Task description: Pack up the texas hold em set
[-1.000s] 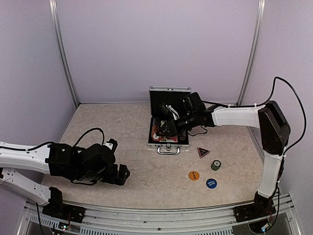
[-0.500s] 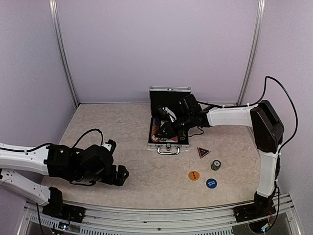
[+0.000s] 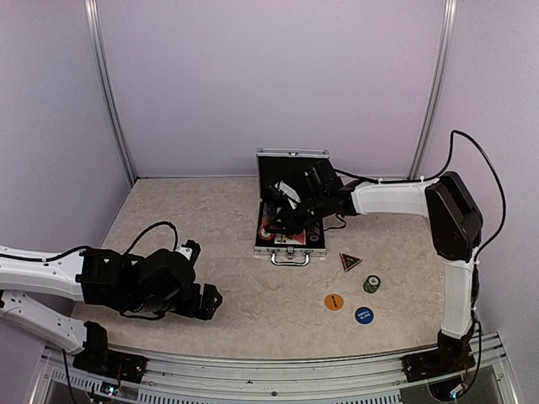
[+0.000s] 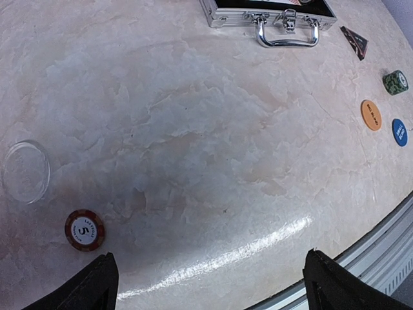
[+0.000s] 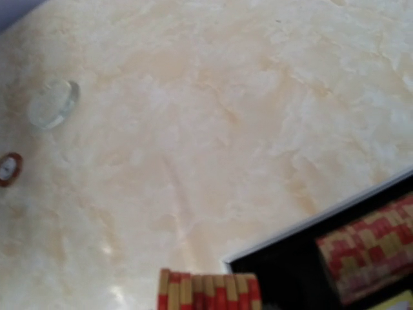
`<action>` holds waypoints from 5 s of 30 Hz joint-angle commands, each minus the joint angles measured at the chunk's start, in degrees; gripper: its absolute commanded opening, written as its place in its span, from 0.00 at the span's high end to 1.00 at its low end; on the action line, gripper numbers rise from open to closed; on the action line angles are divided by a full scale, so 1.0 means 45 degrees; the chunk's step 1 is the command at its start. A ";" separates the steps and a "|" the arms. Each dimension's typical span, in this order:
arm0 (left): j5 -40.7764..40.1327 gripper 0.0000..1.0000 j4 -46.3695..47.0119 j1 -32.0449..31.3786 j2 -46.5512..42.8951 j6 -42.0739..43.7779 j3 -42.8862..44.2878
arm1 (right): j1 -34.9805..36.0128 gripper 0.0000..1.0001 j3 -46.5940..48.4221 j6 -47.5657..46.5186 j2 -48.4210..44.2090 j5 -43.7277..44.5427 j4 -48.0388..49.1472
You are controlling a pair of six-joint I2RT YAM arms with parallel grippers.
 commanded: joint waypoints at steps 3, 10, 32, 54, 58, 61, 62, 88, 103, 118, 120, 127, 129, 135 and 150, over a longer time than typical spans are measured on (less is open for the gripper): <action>0.0010 0.01 0.0156 0.0140 -0.0281 0.0086 -0.0163 | -0.0091 0.84 0.0462 -0.1568 0.0183 0.0903 0.0287; 0.0014 0.01 0.0262 0.0209 -0.0296 0.0161 -0.0223 | -0.0082 0.84 0.0556 -0.2570 0.0384 0.1261 0.0394; 0.0151 0.01 0.0491 0.0524 -0.0240 0.0410 -0.0248 | 0.0342 0.83 0.1178 -0.4739 0.1250 0.2901 0.0025; 0.0288 0.01 0.0568 0.0667 -0.0420 0.0425 -0.0438 | 0.1104 0.85 0.0909 -0.5708 0.1554 0.3796 -0.0076; 0.0269 0.01 0.0547 0.0671 -0.0537 0.0381 -0.0499 | 0.1141 0.85 0.0656 -0.5881 0.1440 0.4088 -0.0014; 0.0252 0.01 0.0547 0.0665 -0.0561 0.0381 -0.0481 | 0.1167 0.86 0.0418 -0.6084 0.1295 0.4320 0.0076; 0.0250 0.01 0.0547 0.0670 -0.0558 0.0379 -0.0480 | 0.1155 0.86 0.0329 -0.6118 0.1239 0.4360 0.0114; 0.0391 0.01 0.0703 0.0836 -0.0305 0.0611 -0.0324 | 0.1326 0.68 0.1362 -0.6416 0.2095 0.5087 -0.0245; 0.0445 0.01 0.0807 0.0847 -0.0439 0.0545 -0.0488 | 0.1478 0.54 0.0591 -0.6771 0.1388 0.7170 0.0479; 0.0407 0.01 0.0830 0.0846 -0.0947 0.0417 -0.0831 | 0.1472 0.52 0.1207 -0.6630 0.1658 0.8819 0.0721; 0.0406 0.01 0.0854 0.0846 -0.0948 0.0420 -0.0850 | 0.1465 0.52 0.1263 -0.6665 0.1731 0.9216 0.0826; 0.0483 0.01 0.1063 0.0871 -0.0891 0.0524 -0.1021 | 0.1470 0.50 0.0973 -0.6168 0.1309 0.8680 0.1006; 0.0515 0.01 0.1119 0.0921 -0.0871 0.0580 -0.1027 | 0.1449 0.48 0.1012 -0.5871 0.1151 0.8657 0.1012; 0.0608 0.01 0.1206 0.1126 -0.0938 0.0819 -0.0968 | 0.1451 0.46 0.1446 -0.5586 0.1164 0.9282 0.0851; 0.1000 0.01 0.1416 0.1655 -0.1099 0.1416 -0.1007 | 0.1482 0.33 0.0842 -0.5233 0.0307 0.7381 0.0187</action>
